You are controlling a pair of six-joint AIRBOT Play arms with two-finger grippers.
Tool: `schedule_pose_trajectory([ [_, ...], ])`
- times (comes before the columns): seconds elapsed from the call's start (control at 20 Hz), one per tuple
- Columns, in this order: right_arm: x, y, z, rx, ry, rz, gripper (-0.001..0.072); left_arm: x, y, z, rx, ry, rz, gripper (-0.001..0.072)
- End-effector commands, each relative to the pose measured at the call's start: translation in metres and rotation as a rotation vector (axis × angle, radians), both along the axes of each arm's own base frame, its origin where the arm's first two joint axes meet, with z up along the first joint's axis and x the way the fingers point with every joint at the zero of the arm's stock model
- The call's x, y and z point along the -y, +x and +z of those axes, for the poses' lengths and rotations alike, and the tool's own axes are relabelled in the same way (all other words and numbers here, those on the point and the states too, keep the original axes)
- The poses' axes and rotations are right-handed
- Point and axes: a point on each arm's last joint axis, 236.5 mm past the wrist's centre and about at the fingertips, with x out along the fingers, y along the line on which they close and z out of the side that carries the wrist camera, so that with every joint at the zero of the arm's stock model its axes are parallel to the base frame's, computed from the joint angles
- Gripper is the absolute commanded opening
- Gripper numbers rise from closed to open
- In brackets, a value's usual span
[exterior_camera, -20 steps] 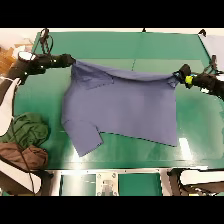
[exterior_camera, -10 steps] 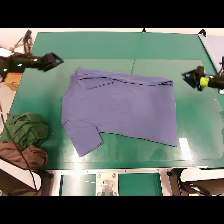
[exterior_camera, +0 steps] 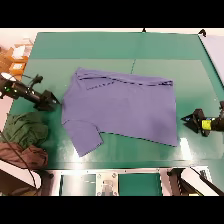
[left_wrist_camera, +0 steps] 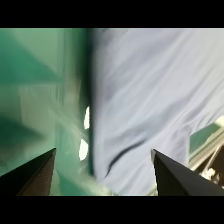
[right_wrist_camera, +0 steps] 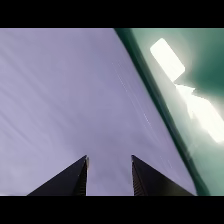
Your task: Fold the shirts.
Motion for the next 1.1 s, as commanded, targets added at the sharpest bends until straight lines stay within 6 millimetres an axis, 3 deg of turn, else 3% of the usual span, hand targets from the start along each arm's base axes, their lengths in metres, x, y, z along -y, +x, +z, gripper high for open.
schedule_pose_trajectory([
  [0.0, -0.009, -0.028, -0.016, -0.074, 0.007, -0.049, 0.0341, 0.014, -0.034, -0.015, -0.11, -0.029, -0.032, 0.0662],
  [0.05, -0.007, -0.03, -0.018, -0.092, 0.002, -0.064, 0.0428, 0.026, -0.046, -0.017, -0.145, -0.047, -0.063, 0.0661],
  [0.1, -0.003, -0.031, -0.02, -0.103, -0.009, -0.082, 0.0514, 0.037, -0.06, -0.018, -0.184, -0.064, -0.101, 0.0607],
  [0.15, 0.001, -0.031, -0.021, -0.105, -0.028, -0.089, 0.0516, 0.046, -0.072, -0.019, -0.216, -0.078, -0.132, 0.0524],
  [0.2, 0.005, -0.032, -0.023, -0.109, -0.045, -0.09, 0.0516, 0.051, -0.078, -0.018, -0.227, -0.087, -0.159, 0.04],
  [0.25, 0.006, -0.034, -0.026, -0.121, -0.047, -0.085, 0.0516, 0.053, -0.075, -0.017, -0.216, -0.092, -0.162, 0.0214],
  [0.3, 0.003, -0.039, -0.03, -0.149, -0.033, -0.072, 0.0515, 0.052, -0.07, -0.016, -0.202, -0.094, -0.152, 0.008],
  [0.35, -0.002, -0.046, -0.035, -0.184, -0.007, -0.053, 0.0515, 0.052, -0.066, -0.015, -0.188, -0.093, -0.148, 0.0027],
  [0.5, -0.014, -0.066, -0.05, -0.289, 0.068, 0.02, 0.051, 0.05, -0.057, -0.013, -0.144, -0.069, -0.133, 0.0027],
  [0.8, -0.029, -0.069, -0.069, -0.322, 0.15, 0.078, 0.0471, 0.045, -0.039, -0.01, -0.048, -0.019, -0.104, 0.0027],
  [0.85, -0.034, -0.061, -0.068, -0.291, 0.172, 0.088, 0.0402, 0.045, -0.037, -0.011, -0.042, -0.016, -0.097, 0.0027],
  [0.9, -0.041, -0.054, -0.067, -0.263, 0.201, 0.098, 0.039, 0.045, -0.036, -0.012, -0.039, -0.013, -0.094, 0.0027],
  [0.95, -0.046, -0.049, -0.066, -0.245, 0.218, 0.111, 0.0329, 0.045, -0.035, -0.011, -0.037, -0.016, -0.092, 0.0027],
  [1.05, -0.047, -0.041, -0.062, -0.209, 0.224, 0.124, 0.0067, 0.05, -0.032, -0.008, -0.03, -0.038, -0.078, 0.0026],
])
